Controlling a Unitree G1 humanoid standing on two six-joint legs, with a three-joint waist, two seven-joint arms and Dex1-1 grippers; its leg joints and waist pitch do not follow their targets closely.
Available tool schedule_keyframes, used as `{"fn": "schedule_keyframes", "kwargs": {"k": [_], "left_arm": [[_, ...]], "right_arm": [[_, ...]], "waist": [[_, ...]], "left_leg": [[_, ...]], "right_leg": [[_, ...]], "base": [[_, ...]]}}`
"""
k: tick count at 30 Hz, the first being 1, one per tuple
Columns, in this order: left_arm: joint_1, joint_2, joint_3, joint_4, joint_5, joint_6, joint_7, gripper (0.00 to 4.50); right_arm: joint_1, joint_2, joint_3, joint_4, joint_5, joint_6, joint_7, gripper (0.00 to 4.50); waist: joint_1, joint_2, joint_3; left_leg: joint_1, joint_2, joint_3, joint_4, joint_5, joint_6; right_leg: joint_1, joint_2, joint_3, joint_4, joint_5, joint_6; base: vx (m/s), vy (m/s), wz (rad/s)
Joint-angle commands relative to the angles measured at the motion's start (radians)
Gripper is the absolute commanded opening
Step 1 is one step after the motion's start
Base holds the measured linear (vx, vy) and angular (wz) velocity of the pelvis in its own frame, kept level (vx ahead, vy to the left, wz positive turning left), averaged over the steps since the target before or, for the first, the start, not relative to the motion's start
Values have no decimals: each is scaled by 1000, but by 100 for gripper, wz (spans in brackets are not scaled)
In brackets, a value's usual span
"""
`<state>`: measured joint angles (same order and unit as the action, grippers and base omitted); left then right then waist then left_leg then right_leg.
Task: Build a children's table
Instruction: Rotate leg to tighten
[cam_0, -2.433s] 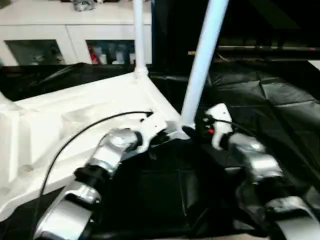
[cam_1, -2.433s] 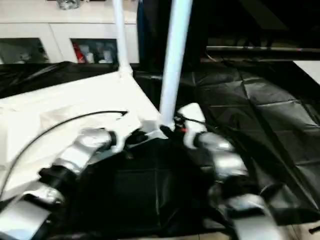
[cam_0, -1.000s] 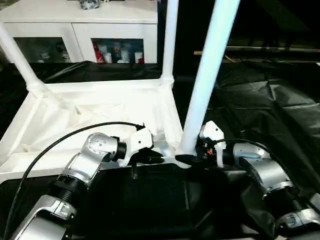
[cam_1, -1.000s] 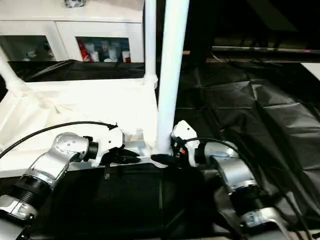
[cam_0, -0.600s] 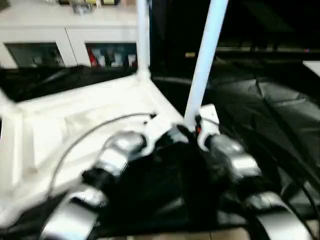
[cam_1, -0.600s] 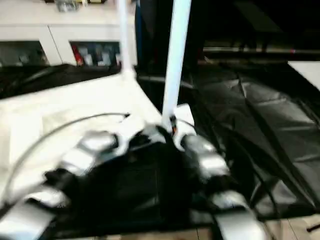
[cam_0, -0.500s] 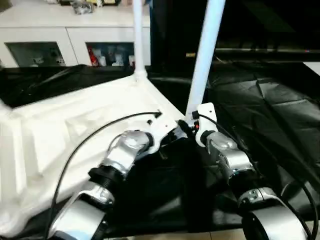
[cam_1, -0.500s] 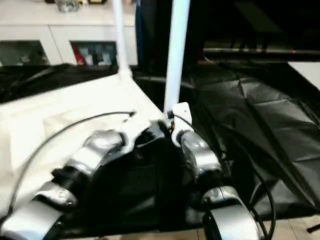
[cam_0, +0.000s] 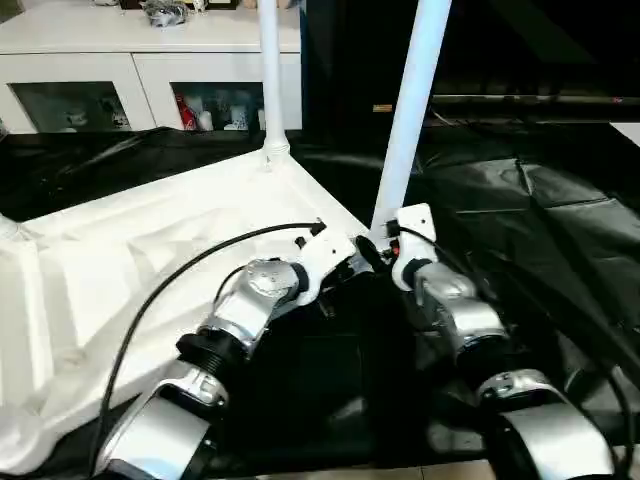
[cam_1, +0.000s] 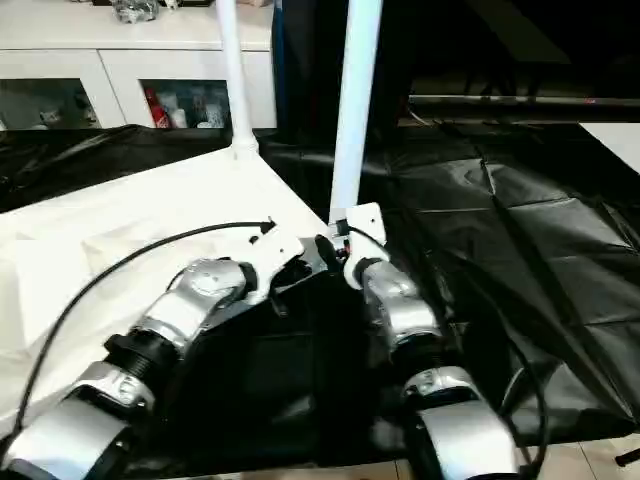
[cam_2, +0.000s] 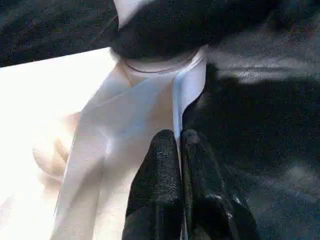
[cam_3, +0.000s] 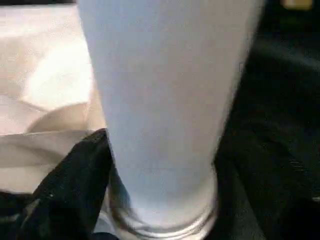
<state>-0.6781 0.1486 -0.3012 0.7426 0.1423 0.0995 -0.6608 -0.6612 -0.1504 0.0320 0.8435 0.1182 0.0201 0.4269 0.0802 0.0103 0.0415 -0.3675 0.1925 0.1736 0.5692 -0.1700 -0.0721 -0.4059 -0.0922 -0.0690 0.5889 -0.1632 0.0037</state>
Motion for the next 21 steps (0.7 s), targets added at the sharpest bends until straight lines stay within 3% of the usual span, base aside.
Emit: {"fn": "schedule_keyframes", "kwargs": {"k": [1, 4, 5, 7, 10, 11, 13, 18, 21], "left_arm": [[18, 30, 11, 16, 1, -24, -16, 0], [20, 56, 14, 13, -7, -51, -54, 0], [28, 85, 11, 1, -25, -98, -130, 0], [41, 104, 5, -26, -49, -130, -209, 0], [67, 130, -12, -85, -88, -151, -328, 0], [74, 136, -18, -100, -97, -154, -357, 0], [94, 163, -40, -153, -118, -145, -437, 0], [108, 178, -52, -189, -136, -133, -482, 0], [112, 183, -50, -189, -137, -142, -492, 0]], "right_arm": [[25, -34, 25, -69, 17, 13, 114, 423], [83, -103, 83, -176, 30, 33, 298, 423], [147, -174, 126, -287, 68, 59, 463, 423], [179, -213, 147, -342, 85, 79, 544, 423], [202, -242, 163, -376, 88, 94, 596, 423], [206, -247, 167, -382, 87, 96, 606, 423], [210, -251, 177, -380, 62, 81, 604, 423], [201, -236, 178, -360, 26, 54, 574, 423], [205, -248, 204, -379, 11, 58, 584, 423]], "waist": [[6, -14, -57], [13, -14, -58], [17, -12, -58], [18, -12, -60], [17, -10, -62], [20, -8, -64], [22, -3, -62], [35, -3, -59], [38, -6, -57]], "left_leg": [[2, 26, -6, -68, -299, 42], [-3, 28, -6, -65, -269, 58], [-2, 26, -5, -64, -260, 71], [-6, 29, -5, -62, -234, 85], [-6, 32, -5, -61, -218, 81], [1, 36, -3, -58, -212, 78], [2, 39, -3, -60, -212, 72], [13, 39, 4, -62, -250, 50], [10, 38, 2, -65, -260, 39]], "right_leg": [[46, -51, 34, -85, -378, -148], [52, -50, 35, -77, -316, -158], [56, -48, 34, -80, -301, -160], [57, -48, 35, -69, -244, -184], [56, -50, 33, -64, -225, -210], [52, -51, 36, -61, -202, -228], [50, -51, 37, -56, -181, -245], [43, -50, 41, -60, -206, -243], [47, -51, 41, -61, -236, -225]], "base": [[0, 0, 0], [0, 0, 0], [0, 0, 0], [0, 0, 0], [0, 0, 0], [0, 0, 0], [0, 0, 0], [0, 0, 0], [0, 0, 0]]}}
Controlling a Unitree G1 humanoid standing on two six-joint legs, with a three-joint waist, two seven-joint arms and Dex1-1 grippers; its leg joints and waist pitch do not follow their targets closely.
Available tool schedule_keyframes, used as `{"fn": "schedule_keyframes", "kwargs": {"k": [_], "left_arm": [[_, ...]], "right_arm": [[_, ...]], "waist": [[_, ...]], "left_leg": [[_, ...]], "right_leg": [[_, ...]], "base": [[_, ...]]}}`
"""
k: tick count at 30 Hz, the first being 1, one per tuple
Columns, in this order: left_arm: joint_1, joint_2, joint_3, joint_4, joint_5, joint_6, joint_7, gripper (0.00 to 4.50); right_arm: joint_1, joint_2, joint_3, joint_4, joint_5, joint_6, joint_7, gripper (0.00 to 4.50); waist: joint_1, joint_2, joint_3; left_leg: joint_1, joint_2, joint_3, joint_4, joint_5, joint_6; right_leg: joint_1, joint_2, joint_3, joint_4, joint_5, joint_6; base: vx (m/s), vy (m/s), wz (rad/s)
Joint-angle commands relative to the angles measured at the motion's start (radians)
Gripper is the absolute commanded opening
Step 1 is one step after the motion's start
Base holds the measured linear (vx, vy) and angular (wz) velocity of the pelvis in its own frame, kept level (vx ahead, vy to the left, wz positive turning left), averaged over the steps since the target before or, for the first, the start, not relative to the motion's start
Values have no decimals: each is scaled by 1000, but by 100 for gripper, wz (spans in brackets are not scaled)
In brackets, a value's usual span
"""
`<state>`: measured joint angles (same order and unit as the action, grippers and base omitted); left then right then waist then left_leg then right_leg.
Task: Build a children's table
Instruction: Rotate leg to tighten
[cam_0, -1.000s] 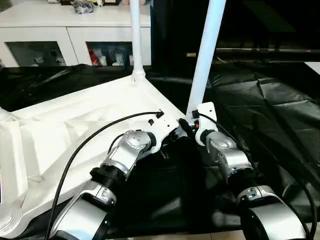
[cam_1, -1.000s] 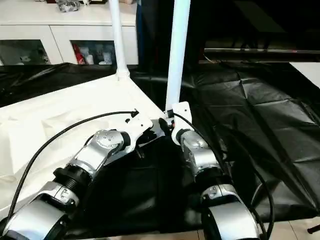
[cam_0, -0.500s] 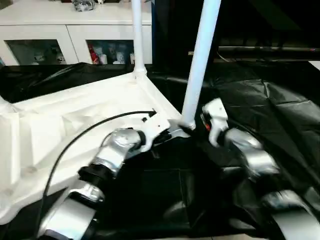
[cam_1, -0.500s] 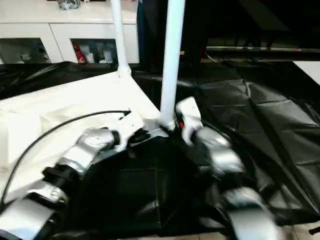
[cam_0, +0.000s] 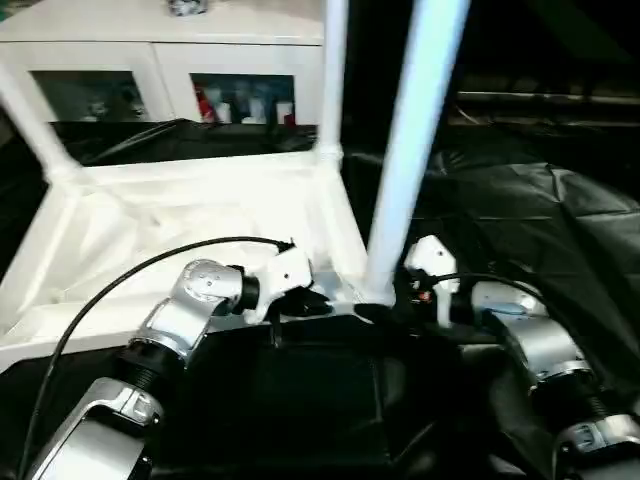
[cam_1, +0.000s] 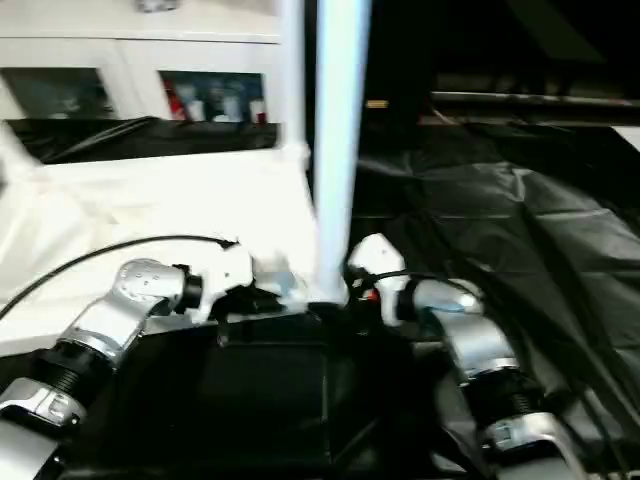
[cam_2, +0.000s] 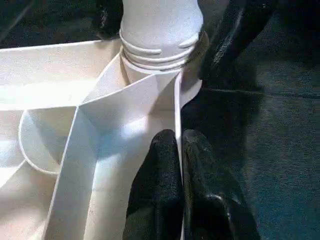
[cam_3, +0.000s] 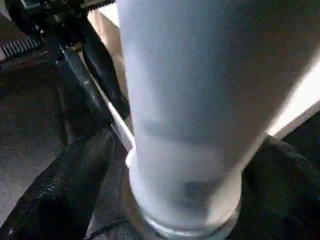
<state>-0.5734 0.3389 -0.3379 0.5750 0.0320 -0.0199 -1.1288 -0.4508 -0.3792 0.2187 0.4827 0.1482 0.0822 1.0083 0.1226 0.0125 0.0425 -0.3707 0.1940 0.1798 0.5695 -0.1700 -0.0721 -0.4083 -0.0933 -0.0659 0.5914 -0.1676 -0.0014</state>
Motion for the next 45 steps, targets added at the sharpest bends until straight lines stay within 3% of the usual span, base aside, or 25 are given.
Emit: {"fn": "schedule_keyframes", "kwargs": {"k": [1, 5, 11, 15, 17, 20, 22, 23, 24, 26, 29, 32, 35, 41, 43, 45], "left_arm": [[10, -6, -10, -23, -27, -25, -31, 0], [22, 3, -4, -51, -32, -8, -51, 0], [28, 7, -3, -60, -34, -1, -56, 0], [34, 7, -1, -64, -34, 3, -58, 0], [35, 7, 0, -66, -34, 5, -60, 0], [37, 9, -1, -70, -33, 11, -65, 0], [38, 10, -3, -72, -31, 15, -65, 0], [27, 2, -7, -47, -3, 27, -20, 0], [27, 2, -7, -47, -3, 27, -20, 0], [-9, -45, -3, 25, 53, 68, 121, 0], [-58, -119, 10, 106, 102, 114, 310, 0], [-103, -207, 25, 169, 115, 137, 460, 0], [-114, -233, 12, 177, 126, 121, 480, 0], [-120, -237, 4, 196, 149, 81, 482, 0], [-120, -231, 5, 204, 152, 69, 487, 0], [-122, -227, 8, 219, 154, 56, 495, 0]], "right_arm": [[-1, -24, 25, -24, -23, 3, 10, 423], [-2, -17, 18, -26, -19, 24, 18, 423], [-9, -3, 8, -18, -6, 29, 18, 359], [-10, 5, 7, -16, 7, 32, 20, 351], [-9, 7, 7, -16, 7, 33, 21, 315], [-6, 17, 2, -13, 8, 40, 14, 304], [-4, 28, -5, -6, 6, 49, 1, 290], [-19, 54, -24, 50, -15, 57, -92, 278], [-19, 54, -24, 50, -15, 57, -92, 278], [-57, 119, -79, 169, -45, 77, -326, 277], [-98, 194, -158, 262, -34, 111, -572, 273], [-127, 246, -180, 303, -51, 105, -738, 272], [-135, 262, -171, 310, -70, 96, -773, 272], [-152, 279, -177, 344, -82, 66, -791, 272], [-153, 282, -187, 345, -72, 54, -788, 328], [-153, 289, -199, 338, -55, 34, -784, 342]], "waist": [[-4, -11, -57], [-7, -14, -58], [-9, -13, -60], [-9, -12, -61], [-8, -11, -62], [-9, -9, -61], [-10, -8, -62], [-9, -6, -62], [-12, -5, -62], [-22, -6, -58], [-35, -7, -53], [-38, -7, -52], [-33, -9, -54], [-34, -10, -56], [-35, -9, -55], [-35, -9, -54]], "left_leg": [[12, 35, -4, -66, -265, 37], [10, 34, -5, -65, -257, 37], [9, 35, -6, -63, -235, 43], [8, 34, -5, -61, -221, 50], [9, 34, -5, -61, -219, 50], [8, 34, -5, -61, -219, 48], [8, 33, -5, -60, -219, 46], [9, 33, -5, -61, -221, 45], [10, 34, -5, -61, -217, 39], [12, 28, -5, -65, -256, 12], [21, 26, -12, -70, -321, -24], [21, 26, -13, -71, -348, -21], [17, 23, -12, -68, -330, -2], [11, 24, -14, -71, -325, 4], [13, 24, -14, -71, -333, 4], [15, 25, -15, -72, -347, 3]], "right_leg": [[49, -50, 38, -66, -252, -209], [50, -52, 39, -68, -276, -192], [49, -49, 38, -63, -243, -199], [51, -50, 38, -59, -216, -210], [51, -49, 38, -59, -212, -212], [52, -49, 38, -58, -202, -217], [53, -48, 38, -58, -200, -216], [52, -49, 38, -58, -203, -216], [49, -49, 39, -58, -201, -217], [45, -48, 38, -65, -270, -209], [42, -50, 36, -81, -409, -167], [38, -51, 35, -90, -447, -141], [39, -53, 36, -94, -442, -128], [42, -52, 34, -89, -403, -136], [41, -51, 34, -91, -414, -132], [39, -52, 34, -93, -429, -131]], "base": [[0, 0, 0], [0, 0, 0], [0, 0, 0], [0, 0, 0], [0, 0, 0], [0, 0, 0], [0, 0, 0], [0, 0, 0], [0, 0, 0], [0, 0, 0], [0, 0, 0], [0, 0, 0], [0, 0, 0], [0, 0, 0], [0, 0, 0], [0, 0, 0]]}}
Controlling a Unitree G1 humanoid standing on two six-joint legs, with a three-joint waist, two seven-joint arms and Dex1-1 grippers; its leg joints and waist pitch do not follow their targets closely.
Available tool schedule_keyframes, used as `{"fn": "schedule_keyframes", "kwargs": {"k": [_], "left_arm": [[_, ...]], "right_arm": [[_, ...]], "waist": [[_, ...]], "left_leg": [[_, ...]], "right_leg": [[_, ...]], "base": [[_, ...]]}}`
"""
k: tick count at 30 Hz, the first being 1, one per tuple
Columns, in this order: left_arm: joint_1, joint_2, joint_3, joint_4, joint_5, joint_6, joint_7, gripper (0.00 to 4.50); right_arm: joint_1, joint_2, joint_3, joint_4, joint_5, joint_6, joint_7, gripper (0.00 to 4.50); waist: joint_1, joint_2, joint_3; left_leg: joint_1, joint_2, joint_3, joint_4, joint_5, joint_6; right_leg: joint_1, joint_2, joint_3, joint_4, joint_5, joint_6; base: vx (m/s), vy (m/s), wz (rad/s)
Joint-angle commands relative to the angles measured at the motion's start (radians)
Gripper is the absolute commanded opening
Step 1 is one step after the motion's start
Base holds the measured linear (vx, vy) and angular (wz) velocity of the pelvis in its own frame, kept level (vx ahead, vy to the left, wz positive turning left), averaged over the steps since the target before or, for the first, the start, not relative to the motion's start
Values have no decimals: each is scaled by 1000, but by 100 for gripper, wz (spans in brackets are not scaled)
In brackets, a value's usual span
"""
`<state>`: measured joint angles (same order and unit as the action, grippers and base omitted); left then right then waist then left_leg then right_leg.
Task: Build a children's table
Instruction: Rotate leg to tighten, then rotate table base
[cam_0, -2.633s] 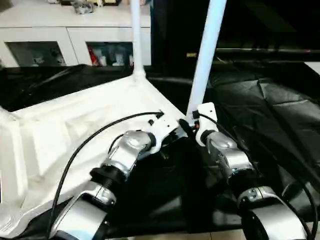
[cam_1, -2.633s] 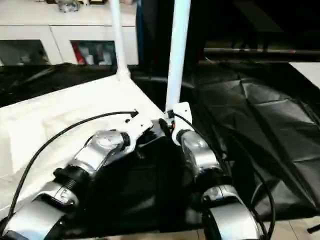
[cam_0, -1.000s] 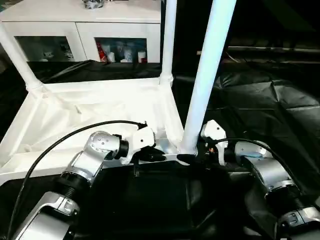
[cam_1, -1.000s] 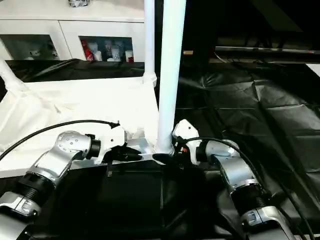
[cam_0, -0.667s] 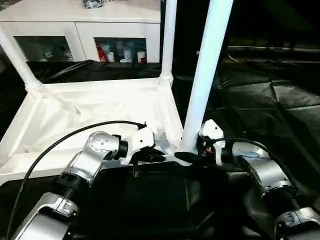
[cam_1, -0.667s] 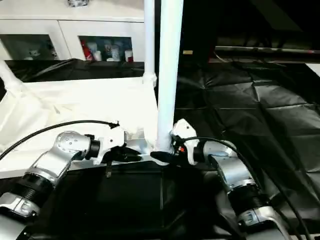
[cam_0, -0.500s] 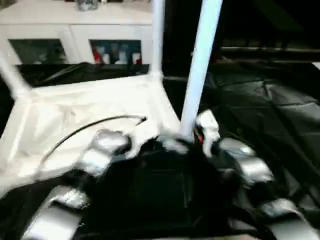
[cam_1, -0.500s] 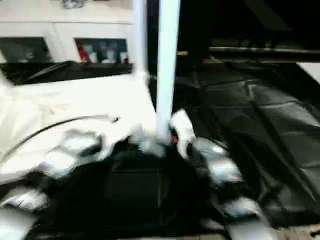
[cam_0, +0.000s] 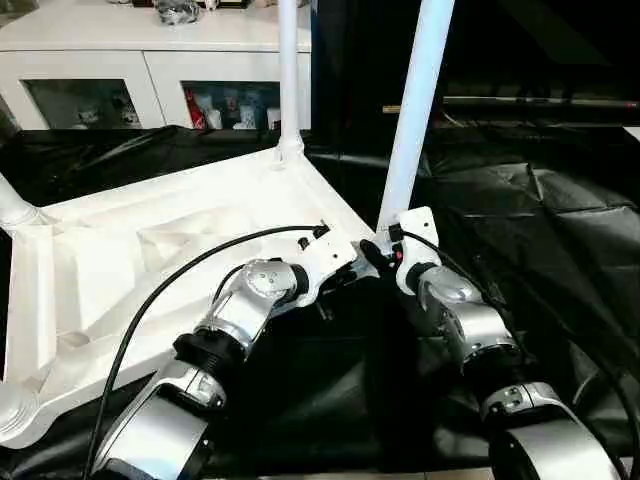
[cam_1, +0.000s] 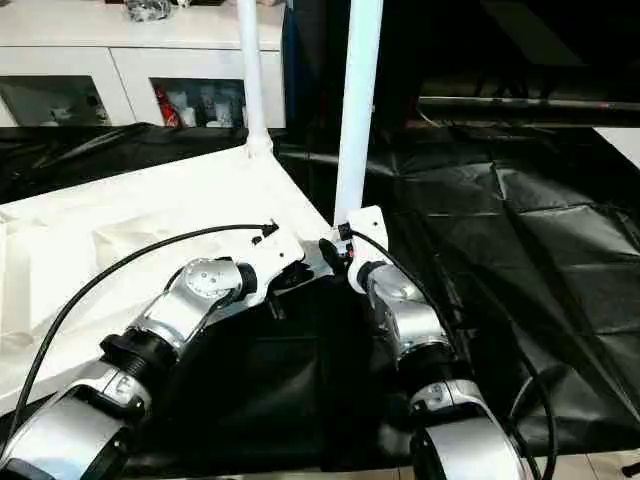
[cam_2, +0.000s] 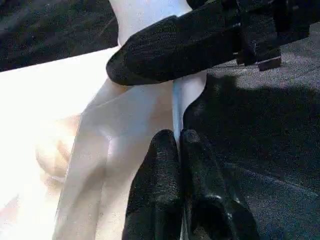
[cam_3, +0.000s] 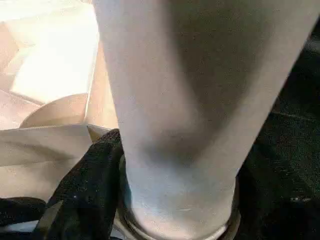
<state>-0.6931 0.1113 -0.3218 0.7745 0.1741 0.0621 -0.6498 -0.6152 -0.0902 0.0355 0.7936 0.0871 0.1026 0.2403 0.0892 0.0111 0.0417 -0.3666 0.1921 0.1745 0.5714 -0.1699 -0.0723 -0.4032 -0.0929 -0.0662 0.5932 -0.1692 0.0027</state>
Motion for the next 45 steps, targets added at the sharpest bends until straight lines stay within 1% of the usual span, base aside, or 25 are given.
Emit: {"fn": "schedule_keyframes", "kwargs": {"k": [1, 4, 10, 11, 13, 15, 17, 20, 21, 22, 23, 24, 28, 29, 31, 33, 34, 36, 37, 38, 39, 40, 41, 42, 45], "left_arm": [[-4, 6, -6, 28, 14, -55, 21, 0], [-6, 9, 0, 35, 12, -94, 36, 0], [-3, 7, 34, 26, -28, -145, 7, 0], [6, 7, 48, 4, -54, -122, -23, 47], [23, 11, 64, -41, -91, -78, -72, 58], [38, 20, 70, -76, -106, -59, -100, 74], [53, 35, 73, -114, -115, -39, -118, 87], [76, 61, 81, -174, -130, -1, -143, 120], [117, 112, 83, -275, -160, 69, -212, 128], [123, 120, 83, -291, -165, 79, -224, 133], [167, 172, 79, -394, -196, 143, -292, 140], [206, 221, 72, -484, -222, 197, -346, 152], [280, 317, 53, -655, -270, 306, -433, 182], [307, 347, 50, -712, -287, 343, -452, 195], [368, 401, 60, -829, -295, 405, -450, 204], [384, 415, 67, -861, -289, 430, -436, 215], [401, 431, 72, -885, -284, 450, -431, 227], [424, 460, 75, -921, -279, 482, -429, 250], [465, 510, 79, -975, -265, 531, -427, 252], [465, 510, 79, -975, -265, 531, -427, 259], [491, 539, 83, -995, -252, 552, -425, 272], [514, 562, 88, -1013, -244, 572, -416, 272], [532, 579, 92, -1025, -237, 586, -408, 284], [554, 594, 98, -1034, -230, 600, -395, 292], [604, 629, 104, -1058, -217, 643, -362, 318]], "right_arm": [[9, 5, -25, 17, 21, 2, -10, 347], [9, 1, -20, -3, 18, -12, 5, 385], [66, -49, 8, -148, 32, -12, 155, 394], [96, -75, 20, -211, 40, -4, 200, 401], [143, -113, 26, -307, 66, 15, 266, 401], [181, -144, 24, -383, 93, 28, 316, 401], [211, -172, 26, -447, 120, 48, 368, 401], [250, -209, 32, -522, 145, 75, 432, 401], [287, -247, 45, -589, 177, 109, 504, 401], [292, -251, 47, -597, 181, 113, 514, 401], [318, -275, 60, -643, 206, 141, 564, 401], [327, -283, 69, -662, 215, 154, 587, 401], [336, -283, 88, -685, 232, 180, 617, 401], [336, -280, 96, -691, 232, 187, 623, 401], [329, -266, 117, -694, 222, 196, 624, 401], [326, -263, 123, -696, 221, 201, 626, 401], [317, -253, 127, -687, 215, 197, 617, 401], [301, -236, 134, -666, 202, 200, 603, 401], [269, -201, 150, -609, 168, 182, 568, 401], [269, -201, 150, -609, 168, 182, 568, 401], [240, -169, 156, -552, 146, 159, 536, 401], [211, -141, 160, -494, 116, 129, 486, 401], [186, -119, 161, -448, 90, 104, 443, 401], [155, -85, 145, -397, 98, 93, 405, 401], [84, -11, 96, -284, 124, 74, 325, 401]], "waist": [[-1, -7, -54], [0, -7, -53], [8, -17, -55], [13, -18, -56], [16, -20, -57], [20, -15, -61], [15, -13, -61], [13, -13, -61], [14, -6, -62], [14, -9, -64], [9, -8, -64], [7, -9, -64], [2, -1, -55], [7, -6, -52], [6, -11, -44], [8, -5, -39], [9, -5, -41], [5, -8, -39], [6, 1, -42], [0, -2, -41], [-2, 1, -40], [-4, 1, -42], [-11, -2, -40], [-11, -2, -41], [-10, 1, -45]], "left_leg": [[11, 26, -9, -73, -346, 5], [9, 26, -10, -74, -344, 8], [4, 27, -6, -73, -289, 32], [4, 29, -4, -70, -267, 41], [-4, 28, -4, -68, -233, 55], [-1, 34, -5, -66, -215, 59], [-4, 34, -6, -66, -204, 62], [-4, 35, -6, -64, -190, 68], [-5, 36, -7, -61, -173, 76], [-5, 37, -7, -60, -165, 78], [-4, 34, -5, -56, -153, 88], [-7, 35, -6, -58, -142, 96], [3, 37, 1, -62, -190, 80], [8, 40, 0, -65, -225, 61], [6, 42, -1, -74, -268, 39], [21, 39, 0, -76, -332, 9], [23, 40, 0, -75, -337, 2], [9, 37, -6, -83, -328, -8], [15, 36, -7, -81, -331, -16], [12, 37, -7, -81, -328, -20], [9, 34, -8, -82, -333, -24], [12, 33, -8, -80, -336, -27], [8, 30, -8, -82, -338, -31], [14, 31, -6, -79, -336, -34], [19, 34, -6, -77, -324, -35]], "right_leg": [[33, -52, 35, -96, -426, -134], [35, -52, 34, -96, -426, -131], [41, -52, 36, -92, -390, -126], [41, -51, 38, -88, -357, -130], [48, -53, 37, -80, -311, -148], [47, -53, 38, -75, -262, -168], [50, -48, 36, -69, -206, -185], [52, -47, 36, -61, -147, -206], [55, -48, 37, -54, -96, -224], [58, -48, 37, -50, -73, -229], [54, -44, 37, -48, -38, -240], [60, -47, 37, -44, -20, -252], [46, -42, 38, -53, -116, -262], [44, -44, 39, -56, -178, -253], [42, -45, 40, -62, -267, -227], [30, -43, 43, -78, -373, -186], [29, -43, 44, -78, -375, -181], [37, -42, 42, -72, -369, -165], [33, -43, 43, -72, -371, -160], [33, -43, 44, -71, -366, -163], [35, -44, 42, -73, -385, -158], [32, -44, 42, -73, -385, -159], [33, -43, 42, -74, -393, -161], [28, -43, 43, -74, -390, -164], [25, -41, 46, -64, -334, -185]], "base": [[0, 0, 0], [0, 0, 0], [0, 0, 0], [0, 0, 0], [0, 0, 0], [0, 0, 0], [0, 0, 0], [0, 0, 0], [0, 0, 0], [0, 0, 0], [0, 0, 0], [0, 0, 0], [0, 0, 0], [0, 0, 0], [0, 0, 0], [0, 0, 0], [0, 0, 0], [0, 0, 0], [0, 0, 0], [0, 0, 0], [0, 0, 0], [0, 0, 0], [0, 0, 0], [0, 0, 0], [0, 0, 0]]}}
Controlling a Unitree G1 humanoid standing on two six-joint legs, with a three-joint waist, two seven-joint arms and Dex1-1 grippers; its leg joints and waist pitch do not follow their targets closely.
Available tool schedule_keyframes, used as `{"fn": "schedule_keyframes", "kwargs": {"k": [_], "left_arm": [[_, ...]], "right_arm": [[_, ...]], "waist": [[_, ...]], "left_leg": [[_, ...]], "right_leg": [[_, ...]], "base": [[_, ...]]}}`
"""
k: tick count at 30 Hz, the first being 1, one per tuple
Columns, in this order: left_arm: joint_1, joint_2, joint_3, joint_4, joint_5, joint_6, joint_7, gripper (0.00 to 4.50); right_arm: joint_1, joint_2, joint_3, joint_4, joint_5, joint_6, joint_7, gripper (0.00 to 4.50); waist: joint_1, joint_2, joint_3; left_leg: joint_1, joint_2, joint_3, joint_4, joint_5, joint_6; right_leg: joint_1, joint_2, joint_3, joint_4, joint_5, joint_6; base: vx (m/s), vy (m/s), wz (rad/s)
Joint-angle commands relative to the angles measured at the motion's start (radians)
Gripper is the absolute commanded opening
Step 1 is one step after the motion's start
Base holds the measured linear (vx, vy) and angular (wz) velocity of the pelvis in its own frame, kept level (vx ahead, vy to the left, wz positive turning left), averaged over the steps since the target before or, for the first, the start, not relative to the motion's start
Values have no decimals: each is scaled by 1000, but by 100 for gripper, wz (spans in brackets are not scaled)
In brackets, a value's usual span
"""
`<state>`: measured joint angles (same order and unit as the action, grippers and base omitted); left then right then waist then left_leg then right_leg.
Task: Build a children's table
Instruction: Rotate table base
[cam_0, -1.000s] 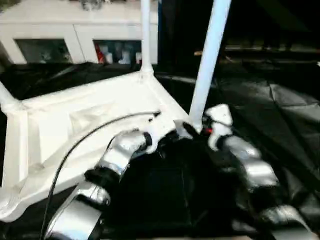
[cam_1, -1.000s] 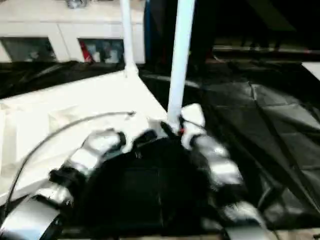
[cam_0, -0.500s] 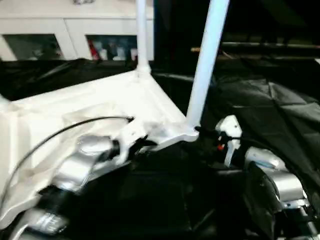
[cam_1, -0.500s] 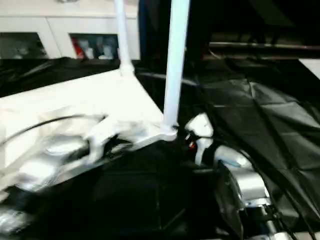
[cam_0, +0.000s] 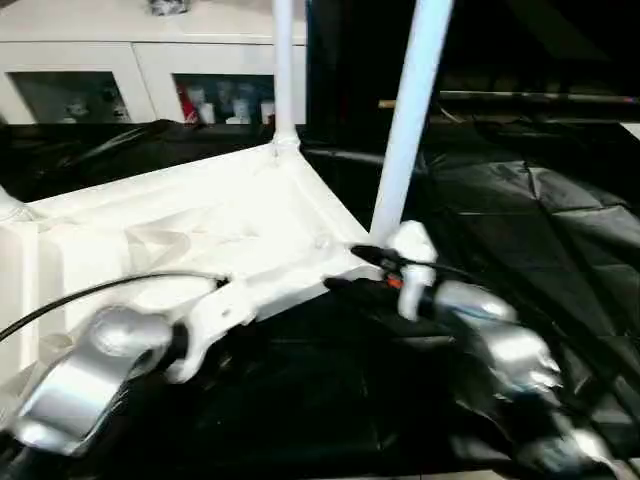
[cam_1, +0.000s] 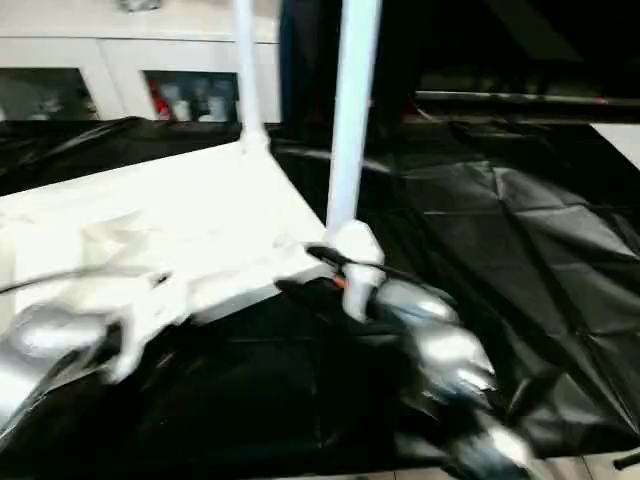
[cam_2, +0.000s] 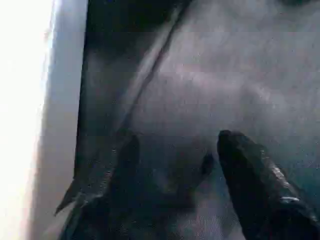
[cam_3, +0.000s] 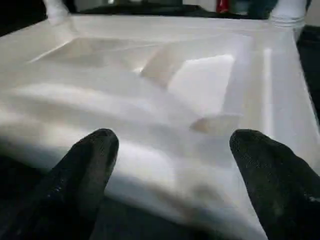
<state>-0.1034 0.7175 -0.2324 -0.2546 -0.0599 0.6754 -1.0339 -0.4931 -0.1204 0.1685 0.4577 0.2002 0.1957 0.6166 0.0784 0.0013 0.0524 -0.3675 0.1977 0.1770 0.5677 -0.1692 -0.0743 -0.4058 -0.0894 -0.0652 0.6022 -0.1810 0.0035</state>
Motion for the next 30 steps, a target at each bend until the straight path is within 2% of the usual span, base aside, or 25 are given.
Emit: {"fn": "schedule_keyframes", "kwargs": {"k": [1, 2, 3, 5, 6, 8, 13, 15, 16, 19, 20, 23, 24, 26, 27, 29, 30], "left_arm": [[18, 25, 15, -30, 18, 33, 24, 318], [28, 32, 14, -38, 19, 43, 30, 327], [37, 37, 15, -45, 22, 52, 38, 339], [49, 41, 16, -55, 27, 59, 55, 351], [55, 40, 17, -55, 40, 66, 78, 351], [57, 38, 19, -50, 56, 69, 101, 370], [49, 33, 36, -42, 62, 67, 143, 394], [50, 40, 36, -42, 66, 65, 150, 394], [50, 40, 36, -42, 66, 65, 150, 394], [51, 43, 37, -40, 70, 61, 155, 394], [55, 45, 36, -38, 68, 58, 163, 394], [60, 44, 31, -42, 61, 57, 175, 394], [61, 43, 29, -42, 60, 56, 178, 394], [62, 41, 26, -44, 60, 56, 181, 394], [63, 38, 25, -46, 58, 55, 184, 394], [67, 31, 26, -53, 55, 53, 186, 394], [70, 29, 27, -56, 54, 54, 186, 394]], "right_arm": [[-43, 24, -40, 60, 13, -20, -55, 401], [-56, 35, -50, 82, 12, -25, -68, 401], [-69, 44, -57, 105, 11, -36, -77, 401], [-88, 60, -76, 146, 15, -50, -89, 401], [-109, 76, -107, 191, 24, -69, -123, 401], [-126, 88, -140, 225, 43, -71, -160, 401], [-160, 96, -232, 296, 73, -112, -287, 401], [-178, 77, -284, 350, 78, -143, -368, 401], [-178, 77, -284, 350, 78, -143, -368, 401], [-189, 56, -316, 382, 80, -171, -415, 401], [-209, 27, -355, 431, 93, -192, -450, 401], [-233, -8, -382, 476, 95, -220, -464, 401], [-236, -13, -385, 482, 94, -222, -464, 401], [-243, -17, -389, 497, 91, -232, -466, 401], [-247, -20, -390, 506, 88, -238, -467, 401], [-247, -22, -368, 506, 66, -248, -447, 401], [-246, -22, -360, 503, 59, -250, -439, 401]], "waist": [[-2, 12, -55], [3, 14, -57], [7, 12, -56], [8, 15, -57], [7, 13, -59], [5, 13, -59], [6, 11, -56], [9, 10, -55], [10, 11, -56], [12, 10, -55], [11, 10, -55], [10, 5, -56], [7, 0, -56], [4, -2, -56], [-1, -3, -57], [-5, -8, -59], [-6, -6, -59]], "left_leg": [[17, 28, -9, -74, -325, -31], [19, 28, -9, -73, -318, -32], [24, 28, -5, -72, -313, -31], [19, 28, -6, -73, -301, -35], [15, 26, -7, -73, -288, -36], [16, 25, -7, -72, -289, -36], [18, 23, -5, -72, -318, -41], [26, 22, -4, -69, -352, -49], [27, 23, -5, -69, -355, -52], [25, 21, -5, -68, -365, -53], [23, 20, -7, -69, -373, -54], [20, 17, -7, -66, -372, -52], [14, 15, -7, -66, -364, -46], [11, 14, -7, -64, -352, -36], [5, 14, -9, -64, -344, -34], [6, 14, -8, -62, -329, -28], [7, 14, -7, -60, -320, -23]], "right_leg": [[29, -44, 45, -71, -311, -192], [31, -41, 44, -69, -292, -190], [27, -38, 45, -68, -265, -196], [32, -39, 45, -62, -235, -199], [37, -39, 44, -59, -217, -200], [37, -39, 44, -60, -215, -200], [33, -40, 45, -66, -279, -181], [25, -41, 46, -72, -337, -163], [24, -42, 46, -72, -343, -162], [24, -40, 44, -74, -363, -145], [25, -40, 43, -75, -375, -141], [28, -39, 40, -74, -385, -130], [32, -39, 38, -75, -392, -125], [31, -41, 38, -76, -403, -121], [35, -42, 36, -74, -410, -121], [34, -41, 35, -75, -402, -126], [32, -41, 36, -73, -385, -135]], "base": [[0, 0, 0], [0, 0, 0], [0, 0, 0], [0, 0, 0], [0, 0, 0], [0, 0, 0], [0, 0, 0], [0, 0, 0], [0, 0, 0], [0, 0, 0], [0, 0, 0], [0, 0, 0], [0, 0, 0], [0, 0, 0], [0, 0, 0], [0, 0, 0], [0, 0, 0]]}}
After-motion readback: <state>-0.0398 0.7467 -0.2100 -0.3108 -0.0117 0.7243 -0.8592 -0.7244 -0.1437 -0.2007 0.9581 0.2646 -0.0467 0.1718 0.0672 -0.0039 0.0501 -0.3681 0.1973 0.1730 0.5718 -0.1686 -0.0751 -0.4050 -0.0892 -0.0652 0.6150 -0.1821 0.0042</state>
